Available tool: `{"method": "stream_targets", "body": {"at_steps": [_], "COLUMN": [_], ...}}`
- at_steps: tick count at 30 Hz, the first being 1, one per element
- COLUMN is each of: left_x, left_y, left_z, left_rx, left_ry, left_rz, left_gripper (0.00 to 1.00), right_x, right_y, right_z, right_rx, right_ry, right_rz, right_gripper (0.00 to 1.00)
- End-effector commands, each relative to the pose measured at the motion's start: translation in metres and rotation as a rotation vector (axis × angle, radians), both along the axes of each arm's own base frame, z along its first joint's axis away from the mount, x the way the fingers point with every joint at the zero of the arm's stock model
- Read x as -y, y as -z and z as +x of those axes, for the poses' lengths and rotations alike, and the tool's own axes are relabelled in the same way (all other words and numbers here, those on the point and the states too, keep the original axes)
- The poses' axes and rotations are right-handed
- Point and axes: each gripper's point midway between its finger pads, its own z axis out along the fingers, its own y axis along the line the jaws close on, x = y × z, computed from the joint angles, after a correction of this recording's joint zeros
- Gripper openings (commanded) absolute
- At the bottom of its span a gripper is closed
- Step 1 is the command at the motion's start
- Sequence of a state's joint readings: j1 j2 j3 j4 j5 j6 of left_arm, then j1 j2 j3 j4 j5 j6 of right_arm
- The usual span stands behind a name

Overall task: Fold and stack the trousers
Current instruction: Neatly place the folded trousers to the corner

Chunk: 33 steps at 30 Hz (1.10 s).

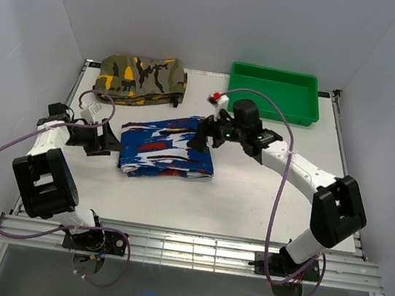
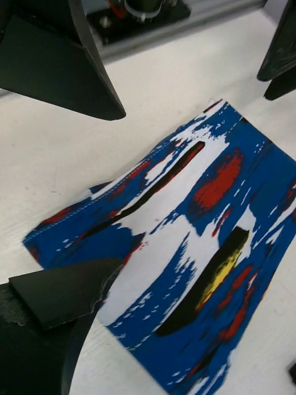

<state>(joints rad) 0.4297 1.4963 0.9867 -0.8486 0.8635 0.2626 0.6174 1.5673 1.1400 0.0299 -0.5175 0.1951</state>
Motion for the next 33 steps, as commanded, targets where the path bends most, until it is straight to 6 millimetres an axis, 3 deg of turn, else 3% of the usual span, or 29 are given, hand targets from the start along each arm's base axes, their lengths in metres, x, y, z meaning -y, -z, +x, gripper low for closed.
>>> {"method": "stream_targets", "body": {"at_steps": [1, 2, 3, 5, 8, 11, 12, 16, 17, 21, 24, 27, 28, 30, 31, 33], "left_x": [-0.007, -0.006, -0.004, -0.007, -0.014, -0.024, -0.028, -0.036, -0.037, -0.038, -0.036, -0.041, -0.042, -0.047, -0.048, -0.051], "left_y": [-0.015, -0.017, -0.018, -0.018, -0.015, -0.012, -0.012, -0.010, -0.008, -0.004, 0.001, 0.004, 0.005, 0.011, 0.012, 0.015], "left_z": [0.007, 0.007, 0.007, 0.007, 0.008, 0.012, 0.013, 0.016, 0.015, 0.012, 0.008, 0.009, 0.009, 0.010, 0.010, 0.012], "left_rx": [0.036, 0.026, 0.025, -0.004, -0.029, -0.055, -0.058, -0.058, -0.060, -0.074, -0.074, -0.081, -0.085, -0.113, -0.119, -0.133], "left_ry": [-0.108, -0.128, -0.131, -0.173, -0.207, -0.247, -0.262, -0.279, -0.283, -0.318, -0.332, -0.370, -0.385, -0.446, -0.456, -0.491], "left_rz": [-0.036, -0.062, -0.095, -0.133, -0.185, -0.214, -0.223, -0.224, -0.212, -0.207, -0.202, -0.173, -0.168, -0.153, -0.149, -0.149], "left_gripper": [0.92, 0.92, 0.93, 0.93, 0.94, 0.95, 0.95, 0.95, 0.96, 0.98, 0.98, 0.98, 0.98, 0.98, 0.98, 0.98], "right_x": [-0.034, -0.045, -0.067, -0.085, -0.126, -0.150, -0.159, -0.175, -0.182, -0.179, -0.180, -0.178, -0.178, -0.177, -0.178, -0.176], "right_y": [0.005, 0.004, 0.004, 0.001, 0.028, 0.037, 0.050, 0.083, 0.083, 0.130, 0.144, 0.157, 0.163, 0.171, 0.172, 0.175], "right_z": [-0.003, -0.006, -0.017, -0.020, -0.043, -0.056, -0.064, -0.067, -0.065, -0.060, -0.053, -0.051, -0.053, -0.052, -0.051, -0.047], "right_rx": [0.344, 0.421, 0.551, 0.671, 0.794, 0.866, 0.876, 0.888, 0.920, 0.947, 0.992, 0.988, 0.985, 0.970, 0.964, 0.941], "right_ry": [-0.095, -0.120, -0.192, -0.212, -0.314, -0.373, -0.408, -0.449, -0.442, -0.475, -0.460, -0.464, -0.479, -0.488, -0.490, -0.480], "right_rz": [-0.294, -0.332, -0.364, -0.409, -0.510, -0.515, -0.522, -0.549, -0.528, -0.596, -0.616, -0.632, -0.630, -0.627, -0.620, -0.623], "right_gripper": [0.97, 0.97, 0.97, 0.98, 0.97, 0.95, 0.95, 0.94, 0.94, 0.95, 1.00, 0.79, 0.66, 0.48, 0.30, 0.09]}}
